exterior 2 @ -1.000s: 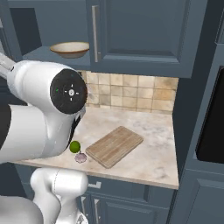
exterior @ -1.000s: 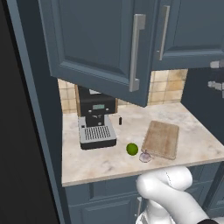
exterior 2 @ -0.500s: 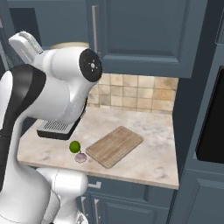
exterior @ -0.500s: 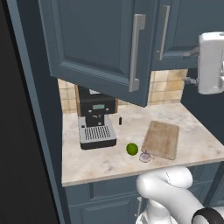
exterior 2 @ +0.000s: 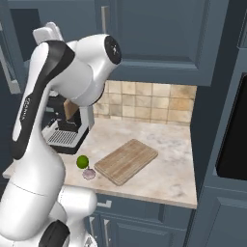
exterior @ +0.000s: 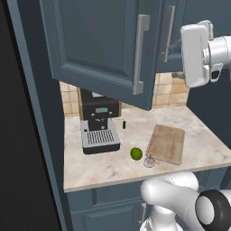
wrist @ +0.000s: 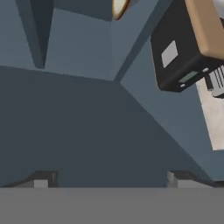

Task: Open the cabinet. Place the bowl and condiment on the counter. Then place the lime and garlic on the cutting board.

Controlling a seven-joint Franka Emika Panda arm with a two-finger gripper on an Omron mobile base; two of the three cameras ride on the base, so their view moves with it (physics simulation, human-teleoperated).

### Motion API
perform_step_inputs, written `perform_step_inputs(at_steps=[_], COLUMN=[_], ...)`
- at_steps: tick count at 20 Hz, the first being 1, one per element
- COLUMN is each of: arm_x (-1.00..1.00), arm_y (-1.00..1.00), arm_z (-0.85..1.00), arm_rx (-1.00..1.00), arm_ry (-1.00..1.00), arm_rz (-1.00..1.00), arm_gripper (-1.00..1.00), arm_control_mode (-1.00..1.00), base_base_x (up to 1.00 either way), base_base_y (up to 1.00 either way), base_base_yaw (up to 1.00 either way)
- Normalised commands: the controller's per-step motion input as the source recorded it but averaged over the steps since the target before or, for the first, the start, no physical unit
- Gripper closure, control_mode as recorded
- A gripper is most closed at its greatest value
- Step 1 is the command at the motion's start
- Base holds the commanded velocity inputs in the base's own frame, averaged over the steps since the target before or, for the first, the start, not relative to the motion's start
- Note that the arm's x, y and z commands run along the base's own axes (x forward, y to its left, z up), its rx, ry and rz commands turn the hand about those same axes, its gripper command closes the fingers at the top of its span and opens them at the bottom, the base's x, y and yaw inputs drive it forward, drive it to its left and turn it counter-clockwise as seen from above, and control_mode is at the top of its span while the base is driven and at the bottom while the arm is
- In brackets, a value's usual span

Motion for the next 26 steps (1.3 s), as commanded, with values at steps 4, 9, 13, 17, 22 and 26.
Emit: perform_step_inputs(at_steps=[4,9,13,17,22,26], arm_x=[0.46,0.24,0.09,0.01,0.02,0.0], arm_y=[0.08,0.24,0.12,0.15,0.25,0.34], arm_z=[-0.11,-0.19,-0.1,-0.07,-0.14,-0.1], arm_rx=[0.12,0.09,0.09,0.07,0.04,0.0], arm_ry=[0.14,0.09,0.01,0.0,0.06,0.09], arm_rz=[0.05,0.04,0.04,0.05,0.06,0.07], arm_gripper=[-1.0,-1.0,-1.0,-1.0,-1.0,-1.0], arm_control_mode=[-1.0,-1.0,-1.0,-1.0,-1.0,-1.0], base_base_x=[0.0,0.0,0.0,0.0,0.0,0.0], base_base_y=[0.0,0.0,0.0,0.0,0.0,0.0], base_base_yaw=[0.0,0.0,0.0,0.0,0.0,0.0])
